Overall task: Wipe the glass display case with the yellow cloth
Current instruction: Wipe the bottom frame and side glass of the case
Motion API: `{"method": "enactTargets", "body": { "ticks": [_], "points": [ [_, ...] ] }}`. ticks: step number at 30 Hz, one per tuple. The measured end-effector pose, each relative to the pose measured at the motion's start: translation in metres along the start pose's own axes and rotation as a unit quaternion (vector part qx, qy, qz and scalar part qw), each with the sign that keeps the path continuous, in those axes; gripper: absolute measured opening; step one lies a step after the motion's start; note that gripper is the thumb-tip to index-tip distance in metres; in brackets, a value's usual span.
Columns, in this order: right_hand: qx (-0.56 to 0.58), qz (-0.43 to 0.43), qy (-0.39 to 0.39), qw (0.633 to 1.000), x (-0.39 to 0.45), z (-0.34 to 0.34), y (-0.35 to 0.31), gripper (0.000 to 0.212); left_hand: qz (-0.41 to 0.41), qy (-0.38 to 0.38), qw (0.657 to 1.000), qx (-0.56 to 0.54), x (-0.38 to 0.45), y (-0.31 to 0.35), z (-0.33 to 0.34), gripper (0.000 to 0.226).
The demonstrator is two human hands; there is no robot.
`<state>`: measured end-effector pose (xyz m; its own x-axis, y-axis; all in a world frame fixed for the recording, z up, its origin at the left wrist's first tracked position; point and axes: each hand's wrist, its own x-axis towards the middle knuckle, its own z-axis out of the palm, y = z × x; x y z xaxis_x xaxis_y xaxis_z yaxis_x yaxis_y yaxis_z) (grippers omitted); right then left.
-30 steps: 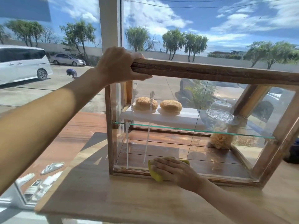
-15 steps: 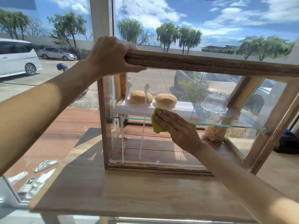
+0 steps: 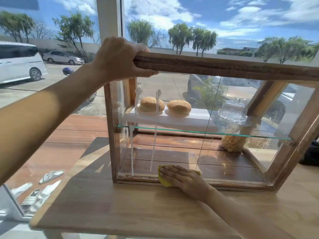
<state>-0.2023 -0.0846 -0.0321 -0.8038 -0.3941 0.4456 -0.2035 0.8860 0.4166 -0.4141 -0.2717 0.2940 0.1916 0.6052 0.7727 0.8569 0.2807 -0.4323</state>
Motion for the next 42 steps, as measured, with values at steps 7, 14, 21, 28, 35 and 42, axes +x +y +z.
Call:
{"method": "enactTargets", "body": {
  "ticks": [7,14,21,28,35,42],
  "points": [
    [0.034,0.003,-0.065,0.997,0.000,-0.003,-0.004,0.043,-0.010,-0.009,1.000,-0.005,-0.002,0.002,-0.003,0.071],
    [0.043,-0.009,0.013,0.999,0.009,-0.025,-0.014,0.037,-0.001,-0.022,1.000,-0.020,-0.002,0.001,-0.006,0.082],
    [-0.016,0.037,0.205,0.978,0.085,-0.112,0.020,0.037,0.024,-0.051,0.998,-0.032,-0.006,-0.013,-0.015,0.081],
    [-0.112,0.050,0.280,0.952,0.147,-0.167,0.074,0.039,0.017,-0.017,0.997,-0.068,-0.019,-0.034,-0.011,0.081],
    [-0.108,0.049,0.201,0.972,0.161,-0.165,0.079,0.041,0.014,0.008,0.994,-0.110,-0.019,-0.035,-0.007,0.065],
    [-0.104,0.004,0.139,0.985,0.193,-0.150,0.063,0.059,0.024,0.003,0.993,-0.116,-0.018,-0.034,-0.009,0.064]
  ]
}}
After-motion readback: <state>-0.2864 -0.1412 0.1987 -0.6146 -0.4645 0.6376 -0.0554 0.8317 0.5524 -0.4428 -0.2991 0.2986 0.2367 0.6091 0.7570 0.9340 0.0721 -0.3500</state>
